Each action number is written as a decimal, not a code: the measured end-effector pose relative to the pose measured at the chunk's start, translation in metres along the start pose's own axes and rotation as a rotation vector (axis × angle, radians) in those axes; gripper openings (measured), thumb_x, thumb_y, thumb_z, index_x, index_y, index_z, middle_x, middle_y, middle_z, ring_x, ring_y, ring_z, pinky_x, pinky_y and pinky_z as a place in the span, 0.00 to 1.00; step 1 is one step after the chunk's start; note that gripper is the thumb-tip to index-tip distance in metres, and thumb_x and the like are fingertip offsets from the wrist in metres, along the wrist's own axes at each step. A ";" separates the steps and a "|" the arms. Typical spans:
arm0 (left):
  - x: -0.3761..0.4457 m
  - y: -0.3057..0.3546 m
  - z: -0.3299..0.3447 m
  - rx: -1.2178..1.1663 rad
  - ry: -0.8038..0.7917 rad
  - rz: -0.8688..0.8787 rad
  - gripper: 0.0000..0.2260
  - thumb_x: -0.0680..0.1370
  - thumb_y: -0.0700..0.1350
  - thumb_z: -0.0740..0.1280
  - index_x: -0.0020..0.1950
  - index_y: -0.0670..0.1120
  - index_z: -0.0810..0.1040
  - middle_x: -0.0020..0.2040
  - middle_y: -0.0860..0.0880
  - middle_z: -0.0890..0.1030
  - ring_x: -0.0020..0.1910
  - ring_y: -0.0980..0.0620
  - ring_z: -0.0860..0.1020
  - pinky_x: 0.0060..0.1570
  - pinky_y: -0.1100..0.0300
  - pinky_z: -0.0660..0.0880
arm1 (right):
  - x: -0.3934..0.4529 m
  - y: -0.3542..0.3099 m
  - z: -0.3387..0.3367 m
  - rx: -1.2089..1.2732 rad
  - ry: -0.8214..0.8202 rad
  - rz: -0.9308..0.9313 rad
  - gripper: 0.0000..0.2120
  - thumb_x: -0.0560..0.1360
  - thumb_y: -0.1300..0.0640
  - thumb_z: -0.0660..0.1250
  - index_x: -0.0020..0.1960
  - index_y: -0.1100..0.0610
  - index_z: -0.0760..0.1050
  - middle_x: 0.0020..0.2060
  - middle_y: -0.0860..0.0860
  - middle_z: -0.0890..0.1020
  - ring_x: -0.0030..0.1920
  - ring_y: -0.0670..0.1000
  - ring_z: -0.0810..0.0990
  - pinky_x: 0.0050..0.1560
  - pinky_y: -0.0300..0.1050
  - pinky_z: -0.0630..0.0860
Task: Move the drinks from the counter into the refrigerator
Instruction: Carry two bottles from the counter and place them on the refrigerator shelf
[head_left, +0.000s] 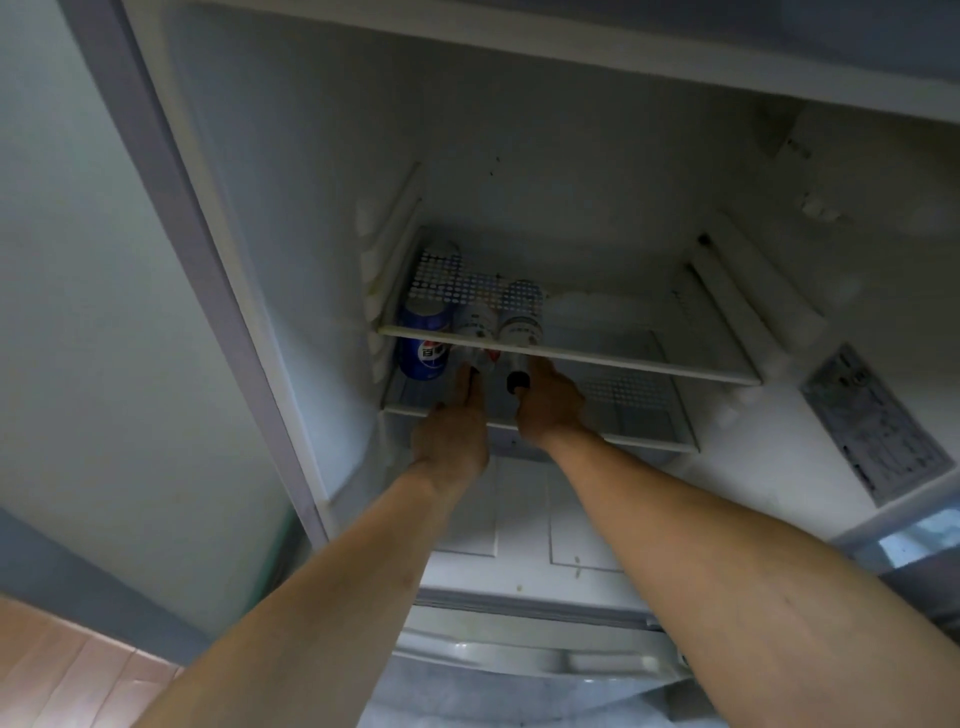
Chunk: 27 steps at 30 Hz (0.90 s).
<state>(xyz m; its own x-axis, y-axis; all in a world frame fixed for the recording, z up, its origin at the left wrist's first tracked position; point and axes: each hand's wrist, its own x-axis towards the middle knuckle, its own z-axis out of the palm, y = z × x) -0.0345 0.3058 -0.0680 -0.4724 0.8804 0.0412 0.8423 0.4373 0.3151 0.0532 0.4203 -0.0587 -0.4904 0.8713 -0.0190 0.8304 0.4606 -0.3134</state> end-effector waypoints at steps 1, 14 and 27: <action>-0.006 0.000 -0.002 -0.010 0.003 -0.009 0.39 0.78 0.40 0.65 0.81 0.48 0.43 0.82 0.48 0.50 0.69 0.43 0.72 0.62 0.45 0.75 | -0.009 -0.004 0.000 0.016 0.022 0.000 0.34 0.79 0.58 0.63 0.80 0.54 0.51 0.73 0.57 0.70 0.69 0.61 0.71 0.67 0.52 0.70; -0.165 -0.042 0.087 -0.101 -0.084 0.163 0.27 0.80 0.50 0.63 0.77 0.53 0.57 0.76 0.49 0.61 0.70 0.47 0.68 0.61 0.52 0.77 | -0.201 0.024 0.049 0.217 0.208 -0.137 0.22 0.78 0.56 0.67 0.70 0.57 0.71 0.64 0.54 0.78 0.63 0.57 0.75 0.63 0.50 0.73; -0.356 -0.111 0.144 0.094 -0.541 -0.036 0.32 0.79 0.56 0.62 0.80 0.54 0.52 0.78 0.51 0.58 0.74 0.50 0.64 0.70 0.57 0.67 | -0.417 0.141 0.116 0.374 -0.124 0.459 0.18 0.79 0.51 0.63 0.68 0.52 0.72 0.62 0.52 0.78 0.60 0.52 0.78 0.60 0.44 0.74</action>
<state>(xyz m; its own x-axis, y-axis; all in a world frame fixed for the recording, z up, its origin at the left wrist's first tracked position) 0.0780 -0.0300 -0.2540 -0.3211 0.8227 -0.4691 0.8594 0.4612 0.2207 0.3443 0.1023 -0.2046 -0.1497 0.9305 -0.3344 0.8262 -0.0681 -0.5593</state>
